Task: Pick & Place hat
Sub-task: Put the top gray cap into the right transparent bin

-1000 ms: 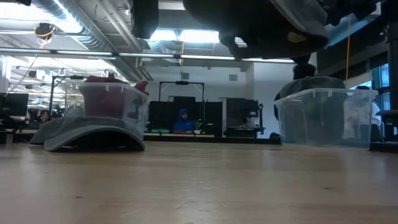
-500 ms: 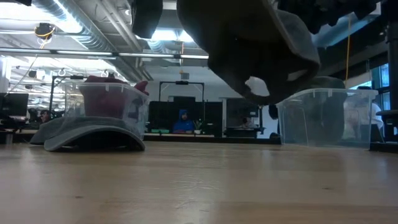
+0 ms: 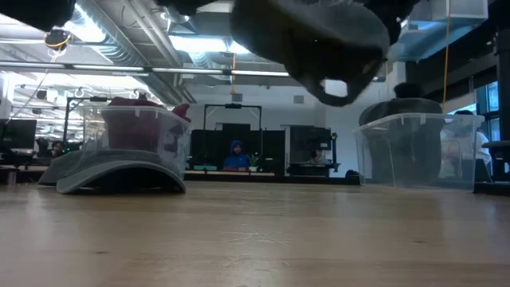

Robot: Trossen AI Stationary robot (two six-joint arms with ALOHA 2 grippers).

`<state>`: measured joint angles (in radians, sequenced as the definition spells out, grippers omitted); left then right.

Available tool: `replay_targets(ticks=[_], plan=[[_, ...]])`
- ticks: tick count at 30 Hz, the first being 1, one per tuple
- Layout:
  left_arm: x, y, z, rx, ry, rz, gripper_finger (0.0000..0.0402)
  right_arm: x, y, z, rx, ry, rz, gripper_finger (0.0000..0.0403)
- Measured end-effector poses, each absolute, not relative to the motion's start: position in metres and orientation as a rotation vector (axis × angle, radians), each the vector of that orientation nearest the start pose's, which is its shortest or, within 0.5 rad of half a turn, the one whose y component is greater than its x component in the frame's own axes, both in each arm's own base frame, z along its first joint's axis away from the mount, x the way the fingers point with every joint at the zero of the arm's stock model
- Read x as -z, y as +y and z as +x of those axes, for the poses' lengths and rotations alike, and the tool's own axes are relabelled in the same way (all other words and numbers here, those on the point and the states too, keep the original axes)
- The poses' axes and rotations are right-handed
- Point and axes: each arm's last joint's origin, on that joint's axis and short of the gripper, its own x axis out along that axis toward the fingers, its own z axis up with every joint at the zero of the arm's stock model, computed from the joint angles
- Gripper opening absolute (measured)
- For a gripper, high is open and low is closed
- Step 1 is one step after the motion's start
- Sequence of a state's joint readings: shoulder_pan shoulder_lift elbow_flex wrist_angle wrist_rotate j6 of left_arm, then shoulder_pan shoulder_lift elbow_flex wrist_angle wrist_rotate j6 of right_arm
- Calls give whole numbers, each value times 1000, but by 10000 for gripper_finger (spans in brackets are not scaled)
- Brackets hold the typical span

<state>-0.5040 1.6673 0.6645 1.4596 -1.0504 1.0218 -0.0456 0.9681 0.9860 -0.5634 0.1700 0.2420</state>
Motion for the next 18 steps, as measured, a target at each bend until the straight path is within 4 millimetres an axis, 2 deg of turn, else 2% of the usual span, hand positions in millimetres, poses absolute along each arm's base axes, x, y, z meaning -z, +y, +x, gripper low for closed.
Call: replay_targets(ticks=[5, 10, 18], plan=[[-219, -104, 272, -623, -44, 584, 165, -358, -17, 186, 386, 536, 113, 31], [-213, -87, 275, -691, -33, 463, 166, -386, -21, 175, 443, 526, 23, 31], [-208, -63, 282, -787, -6, 386, 162, -429, -26, 143, 648, 576, -216, 31]])
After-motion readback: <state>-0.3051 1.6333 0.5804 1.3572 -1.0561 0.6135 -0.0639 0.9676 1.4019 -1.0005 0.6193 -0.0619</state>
